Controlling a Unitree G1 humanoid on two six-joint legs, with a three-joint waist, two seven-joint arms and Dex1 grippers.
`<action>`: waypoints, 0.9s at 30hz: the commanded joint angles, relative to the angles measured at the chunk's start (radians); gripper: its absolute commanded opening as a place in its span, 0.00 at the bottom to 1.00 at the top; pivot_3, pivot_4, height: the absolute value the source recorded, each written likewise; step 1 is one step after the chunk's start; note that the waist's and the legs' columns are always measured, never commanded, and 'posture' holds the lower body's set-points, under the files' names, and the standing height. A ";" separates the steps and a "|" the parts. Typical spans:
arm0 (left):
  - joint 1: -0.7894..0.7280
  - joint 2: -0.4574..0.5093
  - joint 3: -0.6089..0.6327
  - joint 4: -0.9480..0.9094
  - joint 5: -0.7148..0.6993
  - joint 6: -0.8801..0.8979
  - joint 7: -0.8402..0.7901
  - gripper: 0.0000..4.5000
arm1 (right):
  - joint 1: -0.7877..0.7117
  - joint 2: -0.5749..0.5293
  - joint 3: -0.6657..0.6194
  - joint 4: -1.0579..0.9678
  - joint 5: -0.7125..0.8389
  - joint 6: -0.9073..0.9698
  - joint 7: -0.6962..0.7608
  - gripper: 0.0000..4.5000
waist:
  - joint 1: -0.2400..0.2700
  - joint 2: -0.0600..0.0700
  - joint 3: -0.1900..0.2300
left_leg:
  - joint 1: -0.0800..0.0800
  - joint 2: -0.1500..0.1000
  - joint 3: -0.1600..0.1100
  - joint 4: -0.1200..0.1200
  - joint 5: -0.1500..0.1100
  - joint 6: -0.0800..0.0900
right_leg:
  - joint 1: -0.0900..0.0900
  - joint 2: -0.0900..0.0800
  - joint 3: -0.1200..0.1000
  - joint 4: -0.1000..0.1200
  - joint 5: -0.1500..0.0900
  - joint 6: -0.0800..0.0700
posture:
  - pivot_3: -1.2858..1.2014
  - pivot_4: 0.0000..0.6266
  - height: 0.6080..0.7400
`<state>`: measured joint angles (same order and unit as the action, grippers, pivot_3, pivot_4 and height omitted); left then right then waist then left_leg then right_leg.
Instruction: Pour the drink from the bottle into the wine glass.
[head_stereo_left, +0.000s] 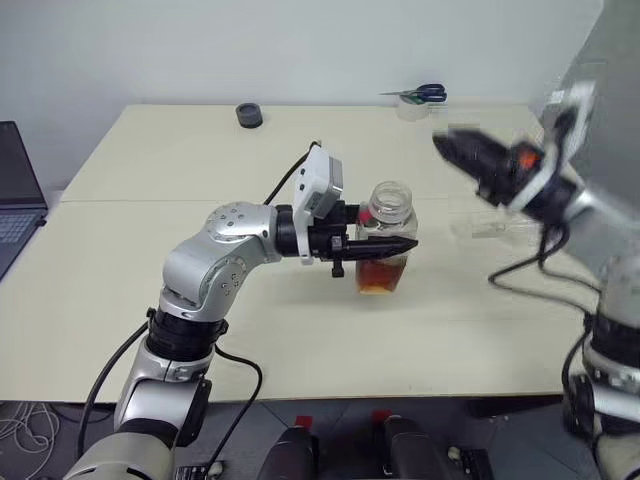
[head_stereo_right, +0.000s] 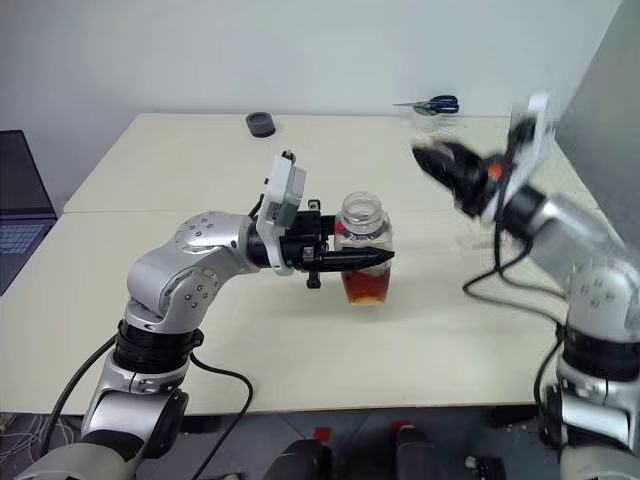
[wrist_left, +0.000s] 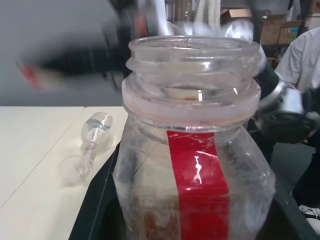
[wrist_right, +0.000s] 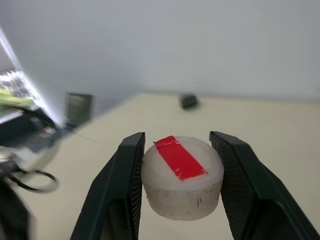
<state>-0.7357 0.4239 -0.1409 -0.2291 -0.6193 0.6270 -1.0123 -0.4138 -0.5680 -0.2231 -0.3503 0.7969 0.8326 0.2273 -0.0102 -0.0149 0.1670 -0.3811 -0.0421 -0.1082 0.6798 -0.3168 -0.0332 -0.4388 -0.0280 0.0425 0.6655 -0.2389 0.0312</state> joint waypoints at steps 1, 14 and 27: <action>-0.006 -0.003 0.016 -0.046 -0.020 -0.004 0.004 0.40 | 0.145 0.004 0.043 -0.015 -0.213 -0.120 -0.076 0.41 | -0.001 0.000 0.000 | 0.000 0.000 0.001 0.000 0.000 0.000 | -0.001 0.000 0.001 0.000 0.000 0.000 | 0.52 0.24 1.00; -0.030 -0.007 0.015 -0.036 -0.019 0.005 -0.002 0.40 | 0.313 0.272 0.065 0.153 -0.437 -0.302 -0.180 0.59 | -0.022 0.001 0.000 | 0.011 0.002 0.003 0.000 0.000 0.000 | 0.005 0.007 0.005 0.008 0.000 0.000 | 0.52 0.24 1.00; -0.034 -0.016 0.014 -0.024 -0.011 -0.002 -0.004 0.40 | 0.348 0.238 0.108 0.018 -0.503 -0.341 -0.090 0.99 | -0.021 0.001 0.000 | 0.018 0.002 -0.001 -0.001 0.000 0.000 | 0.017 0.008 0.001 0.001 -0.001 0.000 | 0.52 0.24 1.00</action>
<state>-0.7431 0.4107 -0.1420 -0.2340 -0.6207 0.6440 -1.0146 -0.0610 -0.2883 -0.1190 -0.2539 0.3130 0.5332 0.0869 -0.0315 -0.0139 0.1666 -0.3631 -0.0405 -0.1091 0.6785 -0.3167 -0.0332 -0.4222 -0.0203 0.0437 0.6663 -0.2399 0.0308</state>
